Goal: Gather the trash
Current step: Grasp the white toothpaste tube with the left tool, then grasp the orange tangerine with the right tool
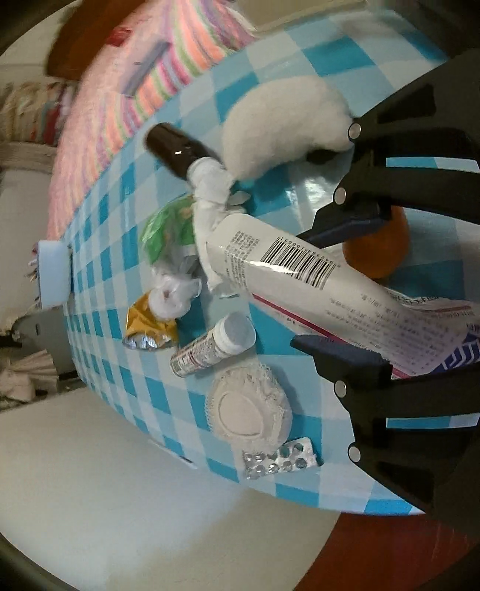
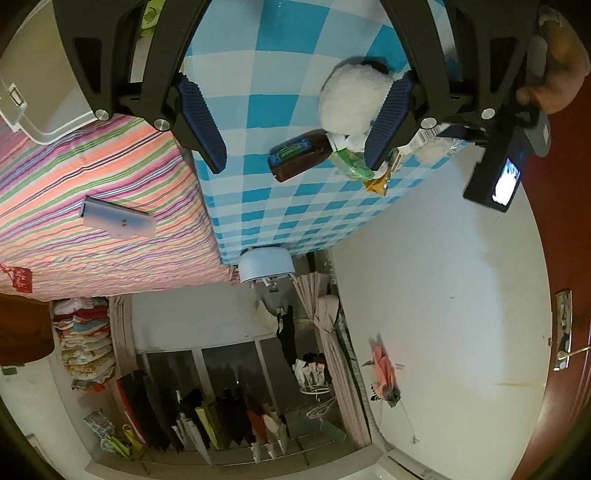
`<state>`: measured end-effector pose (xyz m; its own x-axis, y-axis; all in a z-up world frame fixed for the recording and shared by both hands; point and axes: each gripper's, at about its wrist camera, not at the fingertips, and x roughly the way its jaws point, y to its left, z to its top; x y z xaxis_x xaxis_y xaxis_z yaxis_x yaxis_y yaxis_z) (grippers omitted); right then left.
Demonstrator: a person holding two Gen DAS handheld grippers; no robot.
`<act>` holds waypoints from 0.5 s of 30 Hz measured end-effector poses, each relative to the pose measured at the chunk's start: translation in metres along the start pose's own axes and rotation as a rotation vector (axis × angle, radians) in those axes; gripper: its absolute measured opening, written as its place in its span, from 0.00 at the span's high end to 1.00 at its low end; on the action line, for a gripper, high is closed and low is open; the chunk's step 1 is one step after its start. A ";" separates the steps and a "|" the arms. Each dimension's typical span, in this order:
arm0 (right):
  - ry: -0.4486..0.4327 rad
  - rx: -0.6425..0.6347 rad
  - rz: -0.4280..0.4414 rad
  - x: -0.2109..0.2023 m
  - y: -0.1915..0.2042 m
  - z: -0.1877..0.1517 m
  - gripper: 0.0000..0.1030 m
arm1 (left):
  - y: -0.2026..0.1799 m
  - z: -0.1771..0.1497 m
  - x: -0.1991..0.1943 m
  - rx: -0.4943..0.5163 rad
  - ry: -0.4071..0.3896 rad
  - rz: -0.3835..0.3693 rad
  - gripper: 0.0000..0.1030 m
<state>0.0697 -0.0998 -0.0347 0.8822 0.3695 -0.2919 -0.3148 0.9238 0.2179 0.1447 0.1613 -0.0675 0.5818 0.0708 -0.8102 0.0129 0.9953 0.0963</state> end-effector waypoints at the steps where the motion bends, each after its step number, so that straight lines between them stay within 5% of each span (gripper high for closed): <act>1: 0.002 0.000 0.001 0.001 0.000 0.000 0.27 | 0.007 0.000 -0.003 -0.036 -0.010 -0.027 0.62; 15: 0.124 -0.012 0.049 0.036 0.027 -0.011 0.27 | 0.025 0.003 -0.031 -0.115 -0.136 -0.058 0.66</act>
<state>0.0887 -0.0606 -0.0497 0.8160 0.4229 -0.3940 -0.3610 0.9053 0.2240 0.1293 0.1837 -0.0387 0.6872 0.0110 -0.7264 -0.0386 0.9990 -0.0214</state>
